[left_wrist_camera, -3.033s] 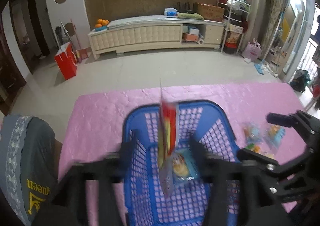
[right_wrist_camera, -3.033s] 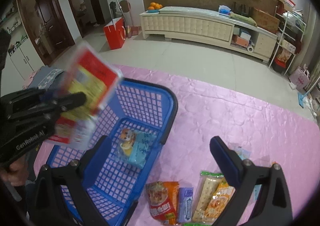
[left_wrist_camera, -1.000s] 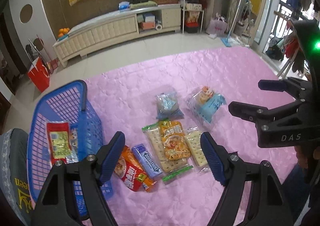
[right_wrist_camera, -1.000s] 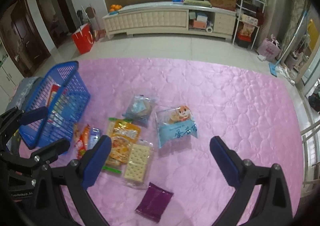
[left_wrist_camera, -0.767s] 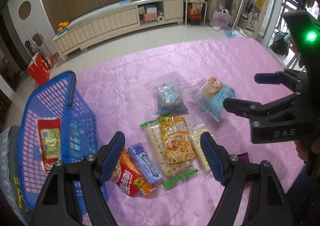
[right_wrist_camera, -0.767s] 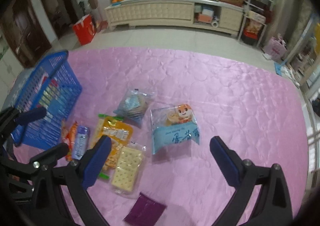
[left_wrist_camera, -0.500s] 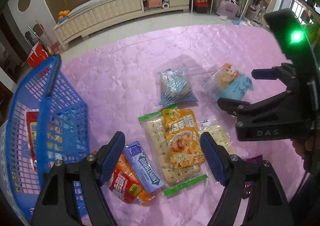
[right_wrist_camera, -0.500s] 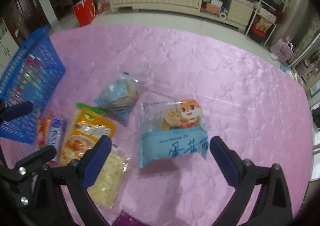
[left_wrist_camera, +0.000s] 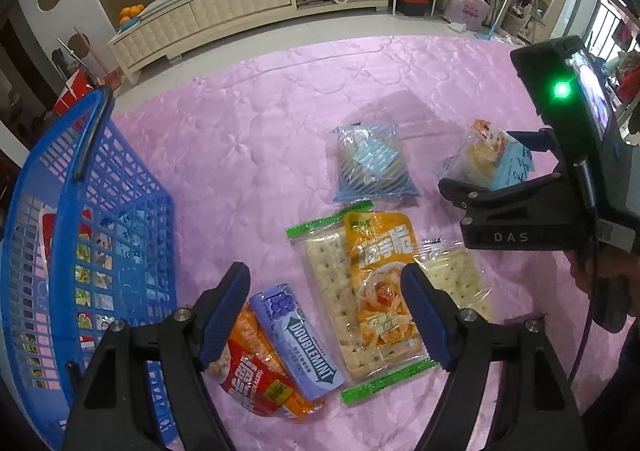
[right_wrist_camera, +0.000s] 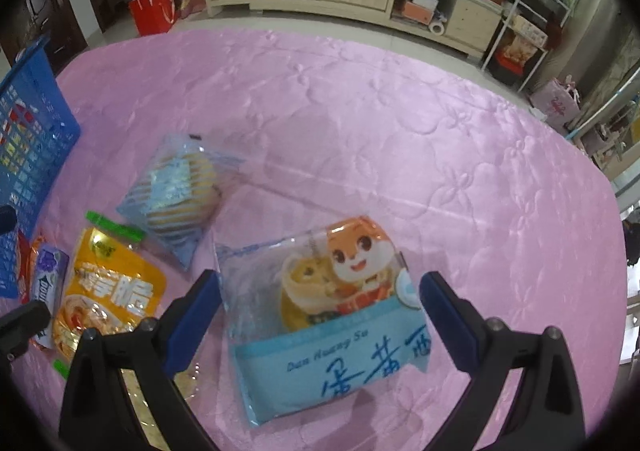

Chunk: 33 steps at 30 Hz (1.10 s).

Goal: Organize snacks
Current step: 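Move the right gripper to a second blue pastry bag and grasp it, then grasp a square cracker pack with the left gripper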

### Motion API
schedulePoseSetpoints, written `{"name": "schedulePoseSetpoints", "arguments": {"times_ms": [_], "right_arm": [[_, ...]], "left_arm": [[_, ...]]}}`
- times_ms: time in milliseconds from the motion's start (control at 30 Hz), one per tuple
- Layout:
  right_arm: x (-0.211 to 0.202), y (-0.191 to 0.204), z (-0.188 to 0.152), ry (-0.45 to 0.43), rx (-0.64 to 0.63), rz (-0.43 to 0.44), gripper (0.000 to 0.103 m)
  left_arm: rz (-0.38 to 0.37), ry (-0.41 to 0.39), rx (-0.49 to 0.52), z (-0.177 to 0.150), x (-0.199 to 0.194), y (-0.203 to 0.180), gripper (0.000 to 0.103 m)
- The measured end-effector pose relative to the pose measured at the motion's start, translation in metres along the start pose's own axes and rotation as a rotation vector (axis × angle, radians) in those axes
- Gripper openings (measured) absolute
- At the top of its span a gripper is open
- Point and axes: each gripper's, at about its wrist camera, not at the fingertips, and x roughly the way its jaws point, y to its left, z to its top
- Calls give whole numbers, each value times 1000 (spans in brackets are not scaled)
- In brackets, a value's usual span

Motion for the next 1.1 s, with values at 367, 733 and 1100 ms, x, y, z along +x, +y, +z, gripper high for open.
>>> {"name": "schedulePoseSetpoints", "arguments": {"times_ms": [367,733,1100], "right_arm": [[-19,10,-14,-12,11,-4,77],[-103,3,-60,-153,99,-30,77],[-110,-12,-78,-181,150,-1,77]], "left_arm": [[-8,-3,18,-15,-16,-11,76],[-55,-4,52,-24,-35,-46,76],[-67,61,61,-21,-13,-77,76]]}}
